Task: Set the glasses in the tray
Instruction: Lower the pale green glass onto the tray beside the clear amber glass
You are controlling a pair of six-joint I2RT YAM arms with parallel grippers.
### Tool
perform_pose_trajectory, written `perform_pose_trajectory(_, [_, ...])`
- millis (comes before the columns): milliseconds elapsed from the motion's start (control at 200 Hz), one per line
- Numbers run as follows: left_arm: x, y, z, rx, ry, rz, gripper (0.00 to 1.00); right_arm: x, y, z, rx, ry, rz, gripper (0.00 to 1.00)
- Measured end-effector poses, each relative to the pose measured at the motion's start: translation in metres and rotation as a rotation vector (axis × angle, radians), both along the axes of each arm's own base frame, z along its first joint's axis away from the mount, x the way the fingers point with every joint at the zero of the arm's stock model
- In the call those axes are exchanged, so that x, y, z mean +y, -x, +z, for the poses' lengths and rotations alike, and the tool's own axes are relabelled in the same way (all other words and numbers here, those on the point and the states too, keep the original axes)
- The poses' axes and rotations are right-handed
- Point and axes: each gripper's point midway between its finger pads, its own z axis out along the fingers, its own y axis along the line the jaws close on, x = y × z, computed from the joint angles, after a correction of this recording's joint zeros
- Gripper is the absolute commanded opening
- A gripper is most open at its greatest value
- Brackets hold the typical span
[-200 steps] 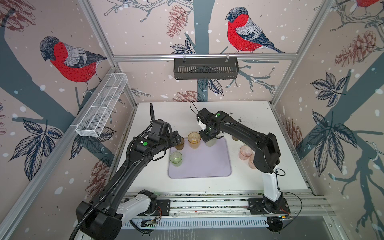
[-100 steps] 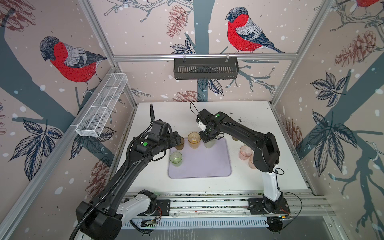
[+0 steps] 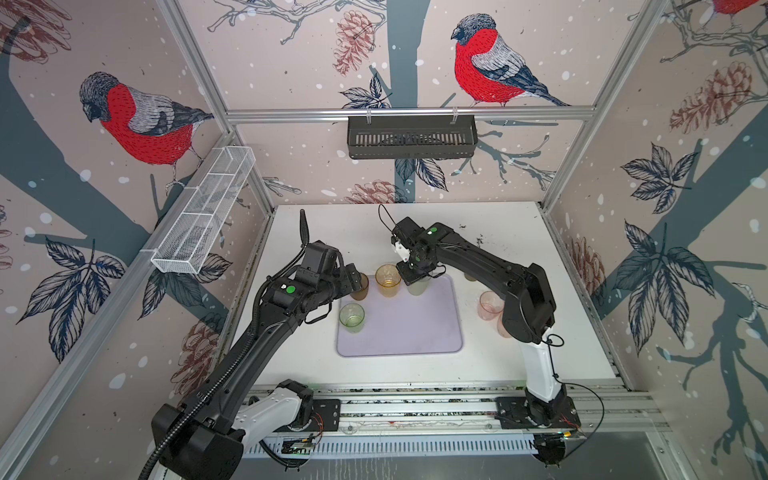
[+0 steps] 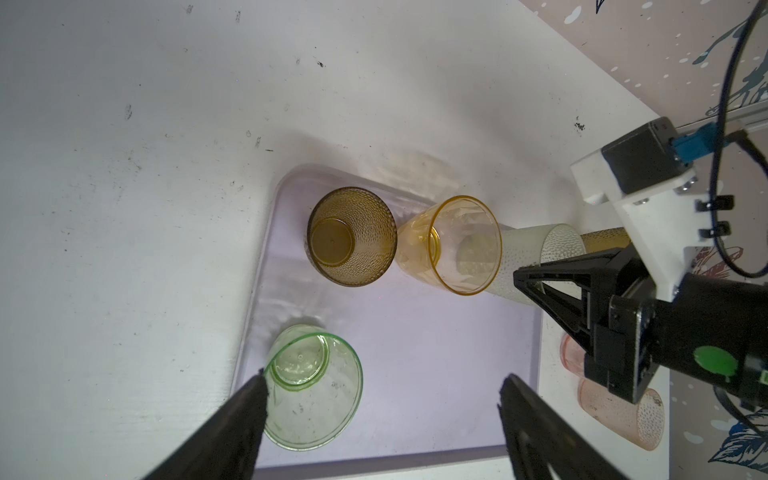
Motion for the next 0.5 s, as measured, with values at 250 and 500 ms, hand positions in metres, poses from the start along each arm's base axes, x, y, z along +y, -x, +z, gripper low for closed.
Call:
perform_pose_trajectory(250, [0.0003,0.0005,0.0017,-0.005,0.004,0.003,0.87,0.0001,0.0000,-0.0001,0.000,0.000,0.000,0.06])
perform_pose_trajectory(500, [0.0021,0.0014,0.0025,-0.010,0.003,0.012,0.87,0.0008,0.0007,-0.0001,0.002,-0.002,0.003,0.13])
